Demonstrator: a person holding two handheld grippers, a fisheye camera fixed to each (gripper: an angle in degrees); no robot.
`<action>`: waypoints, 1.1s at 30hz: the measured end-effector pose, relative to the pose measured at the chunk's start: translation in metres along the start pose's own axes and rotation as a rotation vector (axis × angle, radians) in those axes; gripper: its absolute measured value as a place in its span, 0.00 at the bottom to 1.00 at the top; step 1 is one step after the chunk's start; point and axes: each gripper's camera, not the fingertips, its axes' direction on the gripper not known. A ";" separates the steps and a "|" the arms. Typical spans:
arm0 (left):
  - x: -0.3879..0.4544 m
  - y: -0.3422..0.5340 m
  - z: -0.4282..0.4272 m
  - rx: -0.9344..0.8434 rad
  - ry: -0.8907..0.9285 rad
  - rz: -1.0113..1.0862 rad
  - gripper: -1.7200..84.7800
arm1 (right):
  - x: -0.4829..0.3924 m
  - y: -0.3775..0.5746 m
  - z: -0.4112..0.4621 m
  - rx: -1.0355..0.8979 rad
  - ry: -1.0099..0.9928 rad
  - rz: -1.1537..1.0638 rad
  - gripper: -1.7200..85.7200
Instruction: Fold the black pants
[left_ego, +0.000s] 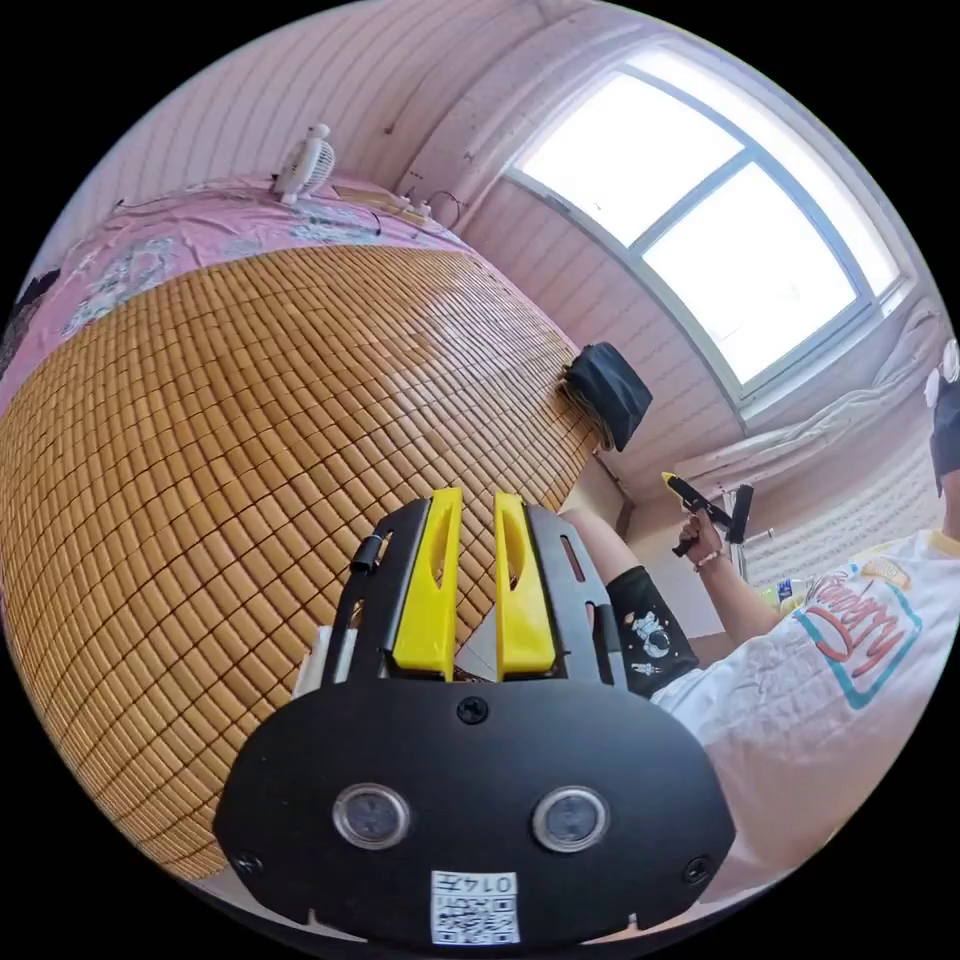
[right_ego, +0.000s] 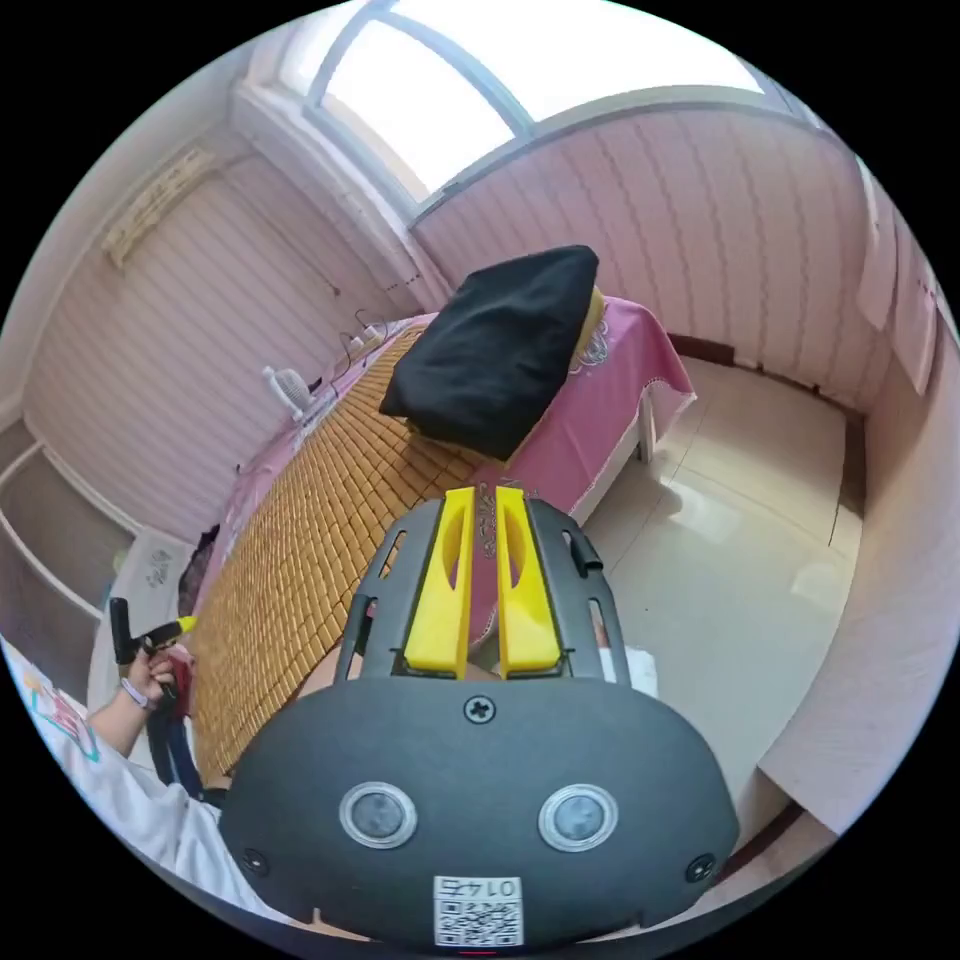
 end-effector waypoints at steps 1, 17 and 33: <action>0.001 0.031 -0.034 0.091 -0.048 -0.031 0.08 | -0.032 0.018 0.001 -0.018 -0.008 -0.103 0.05; 0.012 0.445 -0.282 0.955 -0.765 -0.653 0.10 | -0.512 0.256 0.107 -0.499 -0.900 -1.244 0.08; -0.056 0.591 -0.366 1.066 -0.956 -0.826 0.12 | -0.772 0.622 0.164 -0.658 -0.874 -2.088 0.11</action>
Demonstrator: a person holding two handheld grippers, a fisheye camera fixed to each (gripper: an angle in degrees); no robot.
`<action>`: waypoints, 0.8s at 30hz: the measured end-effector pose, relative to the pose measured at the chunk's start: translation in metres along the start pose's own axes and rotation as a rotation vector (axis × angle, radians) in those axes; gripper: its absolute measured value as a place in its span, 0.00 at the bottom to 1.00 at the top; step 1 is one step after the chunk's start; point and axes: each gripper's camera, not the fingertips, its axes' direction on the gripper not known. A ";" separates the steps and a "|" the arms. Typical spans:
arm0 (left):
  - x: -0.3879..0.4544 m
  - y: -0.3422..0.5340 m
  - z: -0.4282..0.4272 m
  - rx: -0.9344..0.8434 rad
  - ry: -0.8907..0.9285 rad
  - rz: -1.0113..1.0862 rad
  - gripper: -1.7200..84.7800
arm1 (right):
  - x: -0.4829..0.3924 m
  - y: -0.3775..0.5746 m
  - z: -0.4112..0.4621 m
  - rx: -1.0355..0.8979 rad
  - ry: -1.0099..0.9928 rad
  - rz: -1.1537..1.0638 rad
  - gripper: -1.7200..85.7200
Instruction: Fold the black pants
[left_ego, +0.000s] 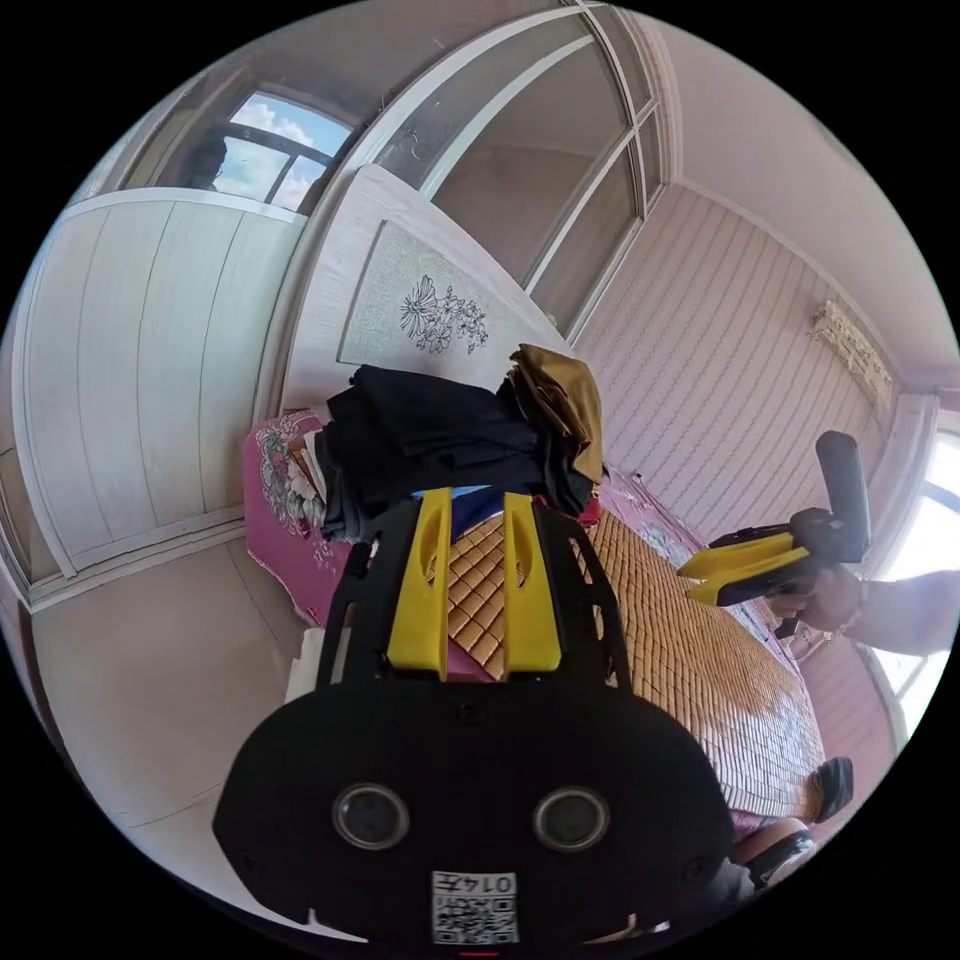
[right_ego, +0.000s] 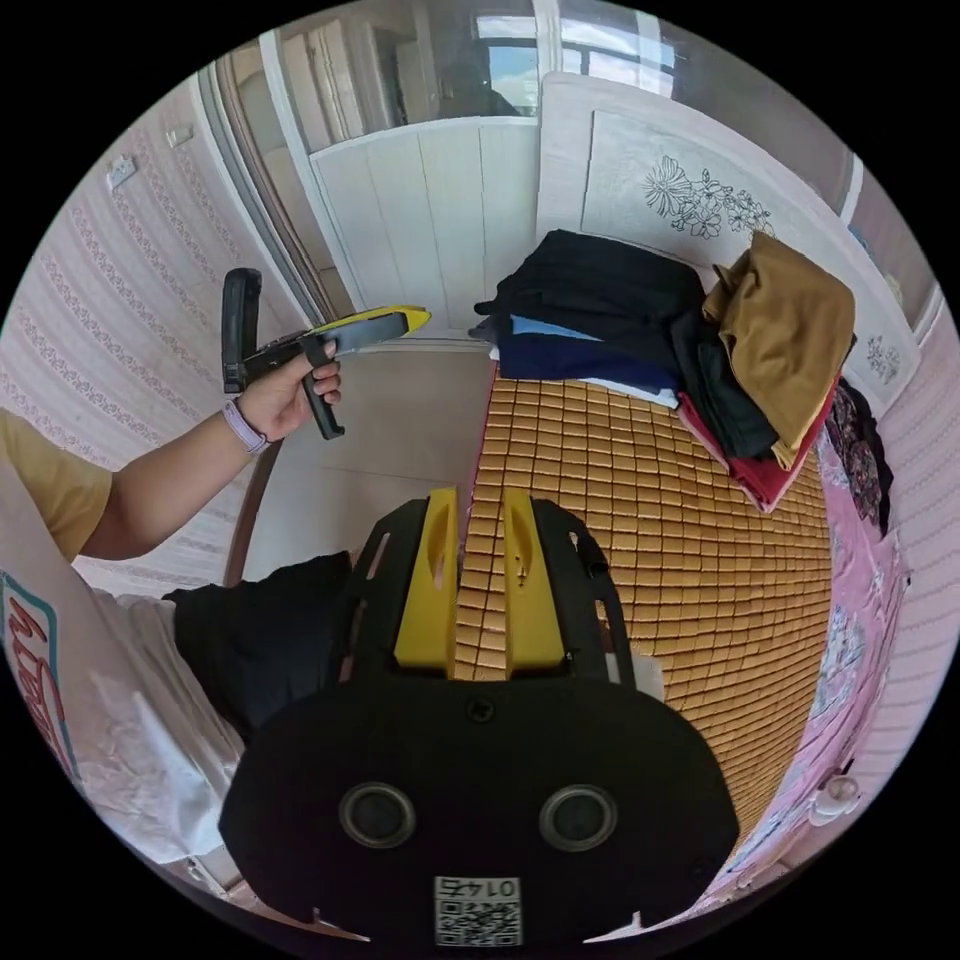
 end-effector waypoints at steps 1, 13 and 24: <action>-0.008 -0.009 0.005 0.025 -0.020 0.000 0.12 | 0.008 -0.019 0.013 -0.007 0.028 -0.012 0.11; -0.066 -0.059 0.086 -0.042 -0.108 -0.097 0.18 | 0.093 -0.181 0.149 0.044 0.280 0.076 0.14; -0.073 -0.087 0.066 -0.065 -0.089 -0.062 0.01 | 0.121 -0.186 0.158 -0.030 0.314 0.093 0.03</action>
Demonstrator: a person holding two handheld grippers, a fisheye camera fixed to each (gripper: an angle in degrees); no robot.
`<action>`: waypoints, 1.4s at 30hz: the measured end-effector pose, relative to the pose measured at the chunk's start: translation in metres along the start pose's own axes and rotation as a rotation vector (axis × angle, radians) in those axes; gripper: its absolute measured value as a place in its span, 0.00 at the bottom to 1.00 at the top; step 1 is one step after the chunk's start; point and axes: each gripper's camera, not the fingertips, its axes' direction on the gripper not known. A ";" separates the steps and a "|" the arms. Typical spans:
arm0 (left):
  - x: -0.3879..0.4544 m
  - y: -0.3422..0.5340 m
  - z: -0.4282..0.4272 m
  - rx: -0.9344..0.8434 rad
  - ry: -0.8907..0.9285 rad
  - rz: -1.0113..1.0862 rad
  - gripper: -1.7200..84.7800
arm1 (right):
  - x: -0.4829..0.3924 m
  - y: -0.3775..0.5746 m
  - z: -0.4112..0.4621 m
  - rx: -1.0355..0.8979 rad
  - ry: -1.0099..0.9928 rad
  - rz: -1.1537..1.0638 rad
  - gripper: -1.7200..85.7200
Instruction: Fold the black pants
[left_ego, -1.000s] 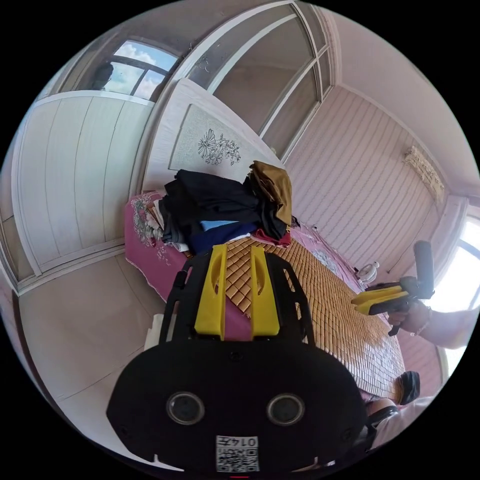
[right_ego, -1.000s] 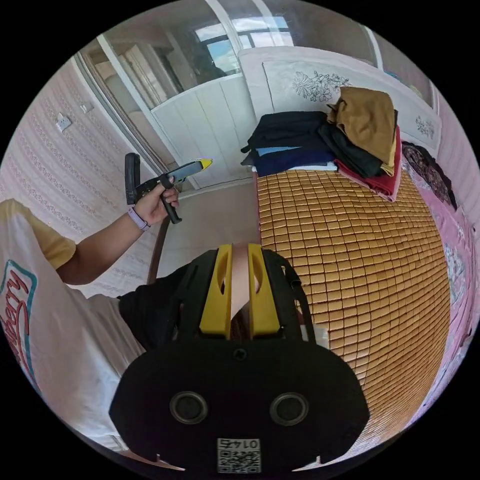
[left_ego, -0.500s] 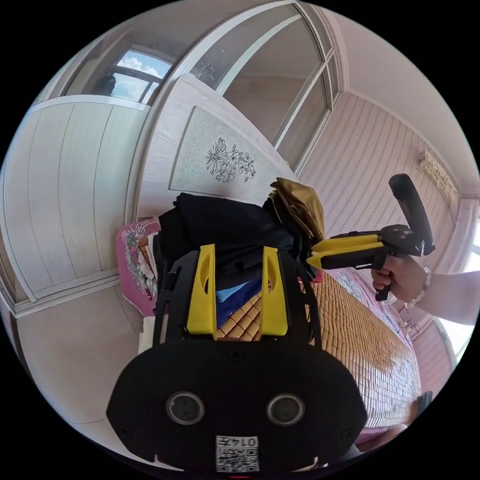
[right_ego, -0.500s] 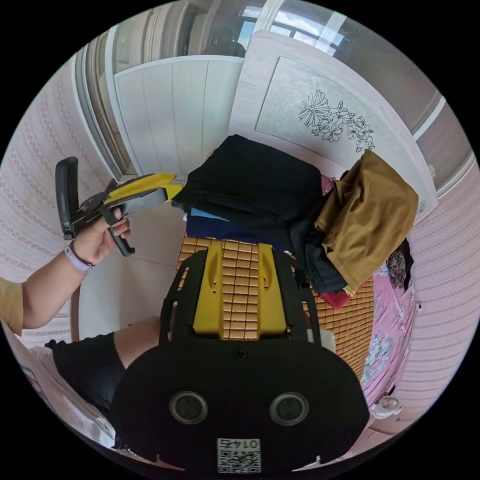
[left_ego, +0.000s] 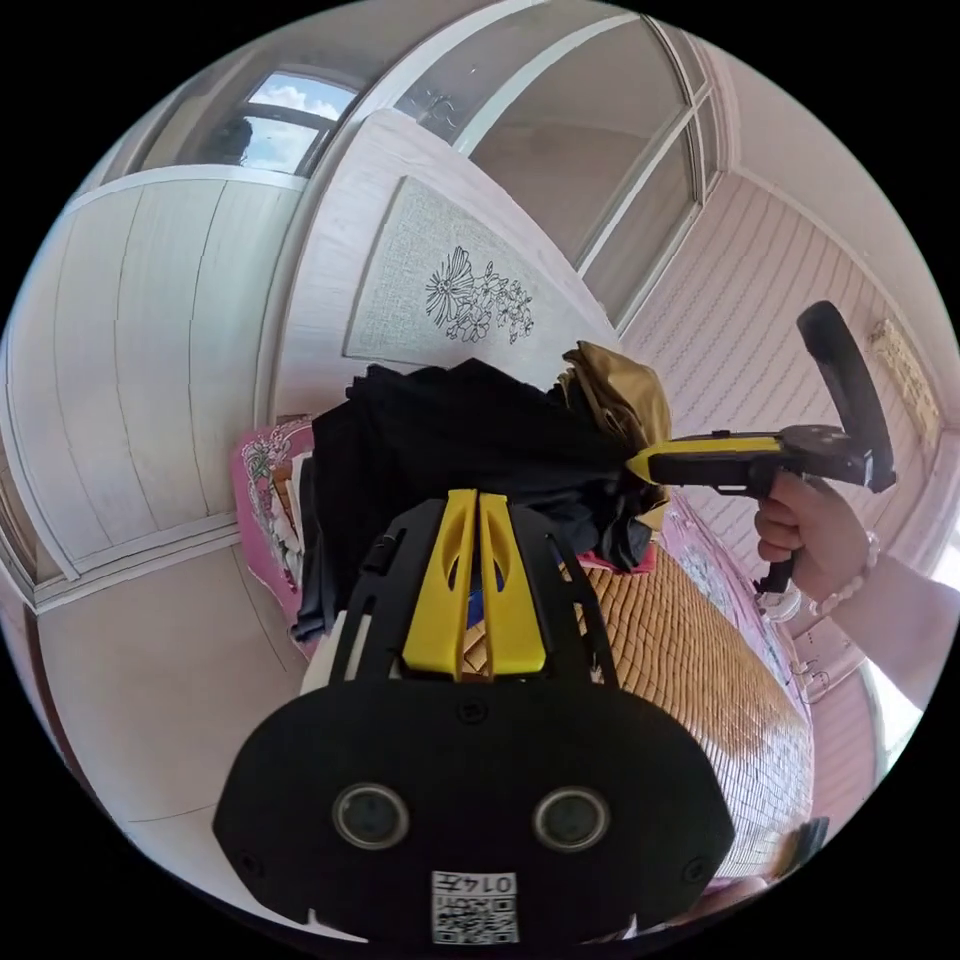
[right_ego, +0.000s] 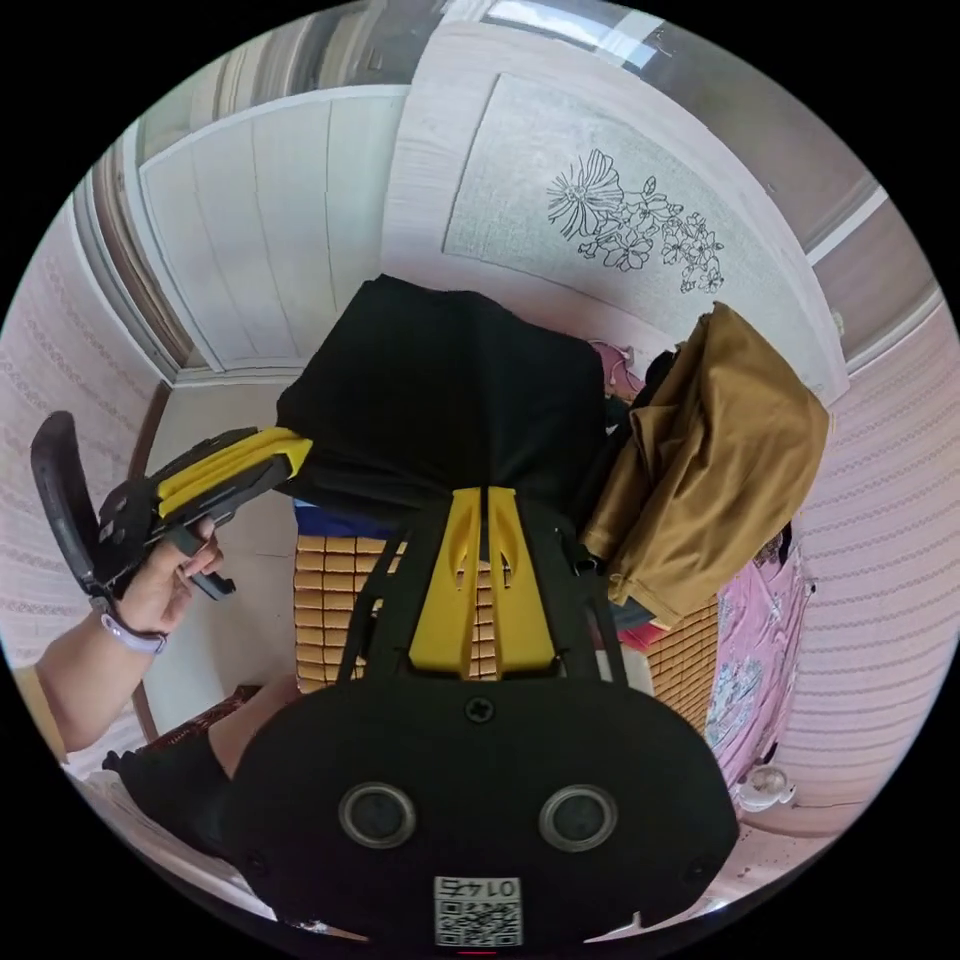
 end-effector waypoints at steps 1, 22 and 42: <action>0.004 -0.005 -0.009 0.019 0.015 0.017 0.01 | 0.007 0.008 -0.023 0.054 -0.056 0.019 0.03; 0.213 0.218 -0.079 -0.663 0.668 0.580 0.01 | 0.010 0.576 -0.108 0.005 -0.231 1.027 0.04; 0.166 0.230 -0.045 -0.743 0.220 0.556 0.13 | -0.036 0.440 -0.063 -0.047 -0.330 0.480 0.19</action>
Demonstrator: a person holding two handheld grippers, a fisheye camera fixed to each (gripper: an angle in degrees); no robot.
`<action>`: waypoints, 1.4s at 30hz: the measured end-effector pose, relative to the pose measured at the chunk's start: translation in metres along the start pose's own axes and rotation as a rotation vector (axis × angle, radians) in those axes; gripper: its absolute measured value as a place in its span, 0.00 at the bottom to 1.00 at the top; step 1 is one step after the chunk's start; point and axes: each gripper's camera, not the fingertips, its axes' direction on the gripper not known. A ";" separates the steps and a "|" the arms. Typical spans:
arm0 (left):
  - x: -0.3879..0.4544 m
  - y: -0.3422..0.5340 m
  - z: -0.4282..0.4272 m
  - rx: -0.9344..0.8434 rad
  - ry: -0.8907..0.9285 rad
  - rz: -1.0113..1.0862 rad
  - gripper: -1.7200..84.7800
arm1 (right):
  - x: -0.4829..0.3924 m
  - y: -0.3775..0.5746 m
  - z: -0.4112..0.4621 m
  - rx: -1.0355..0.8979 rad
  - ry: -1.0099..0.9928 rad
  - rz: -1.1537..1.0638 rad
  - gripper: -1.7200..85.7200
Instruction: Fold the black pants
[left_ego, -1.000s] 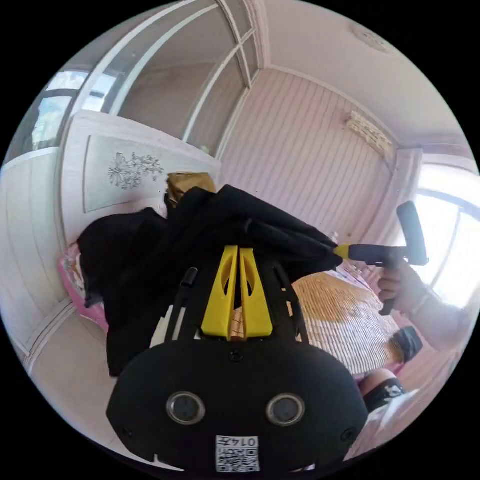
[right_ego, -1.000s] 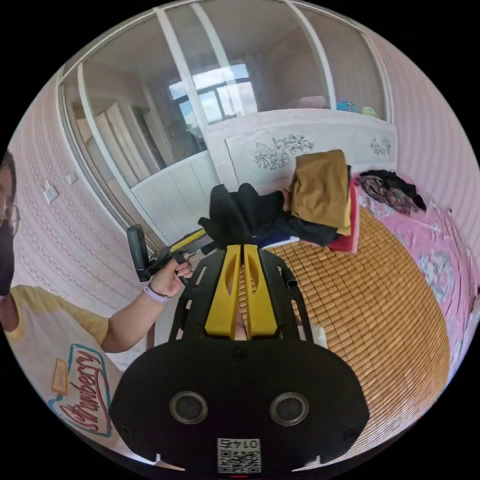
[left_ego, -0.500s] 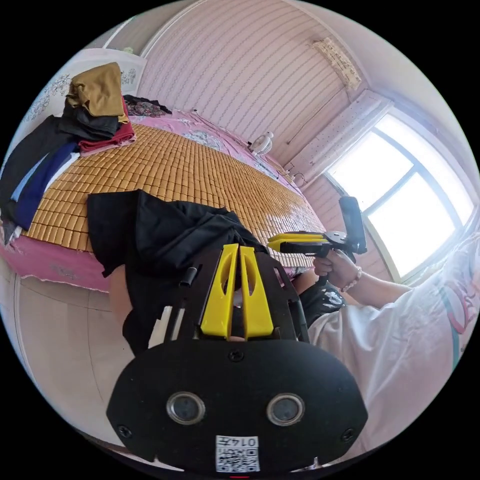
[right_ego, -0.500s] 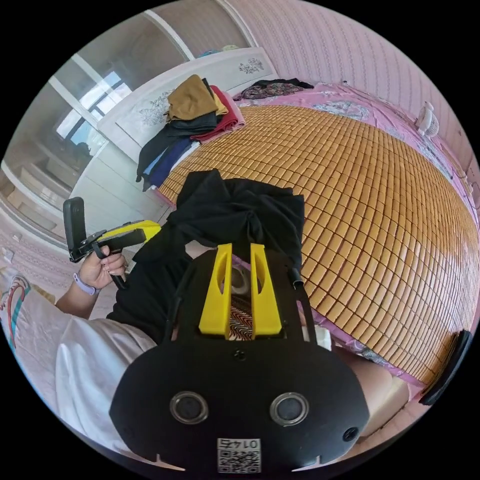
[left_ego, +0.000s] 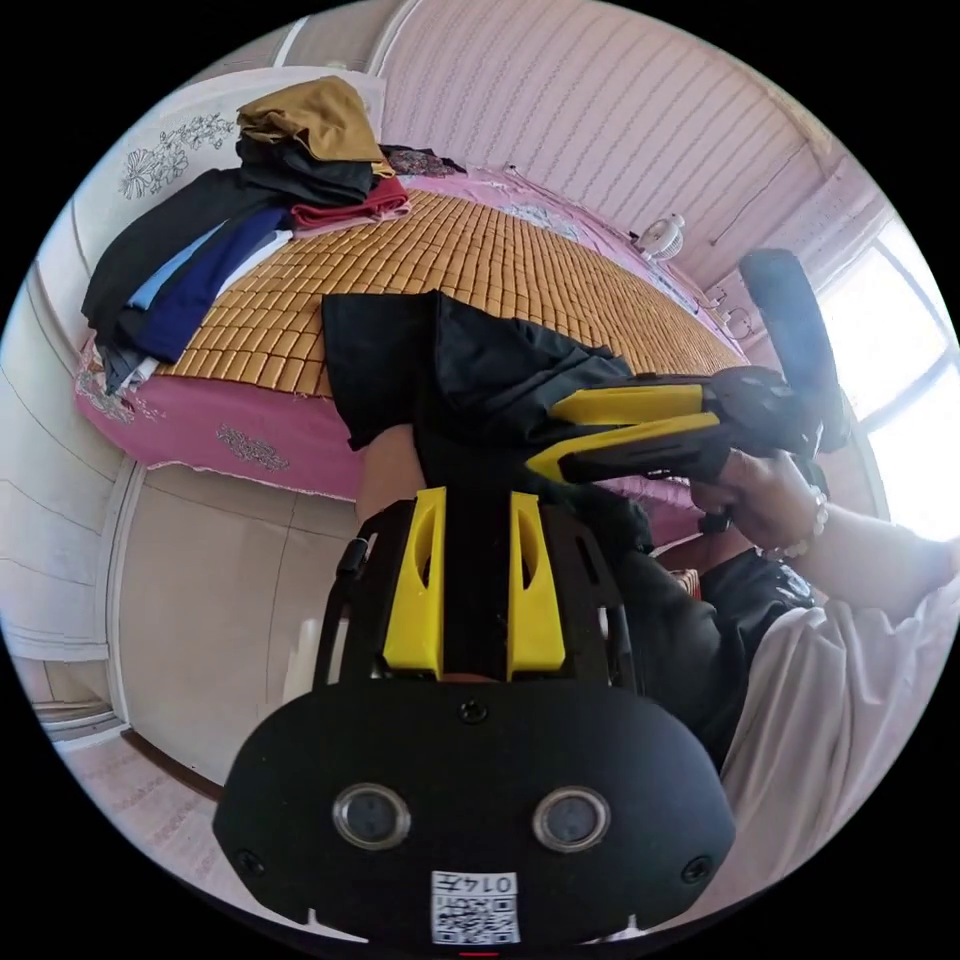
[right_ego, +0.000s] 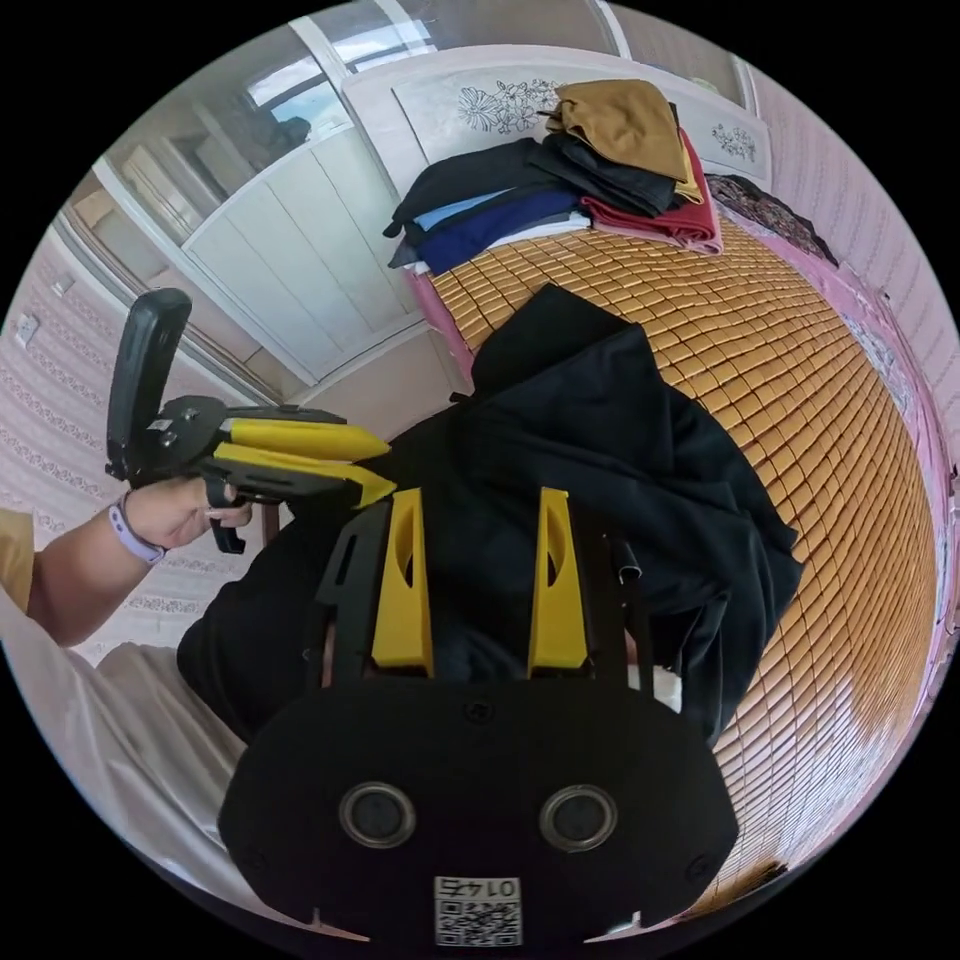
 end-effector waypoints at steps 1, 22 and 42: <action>0.004 0.001 0.003 0.015 -0.014 0.004 0.13 | -0.001 -0.003 0.002 -0.032 -0.015 0.011 0.19; 0.017 -0.017 0.020 0.063 0.055 -0.034 0.02 | -0.005 0.032 -0.099 0.144 -0.083 0.020 0.20; 0.052 -0.059 0.001 0.117 0.249 0.047 0.01 | 0.073 0.065 -0.226 0.173 -0.251 0.219 0.03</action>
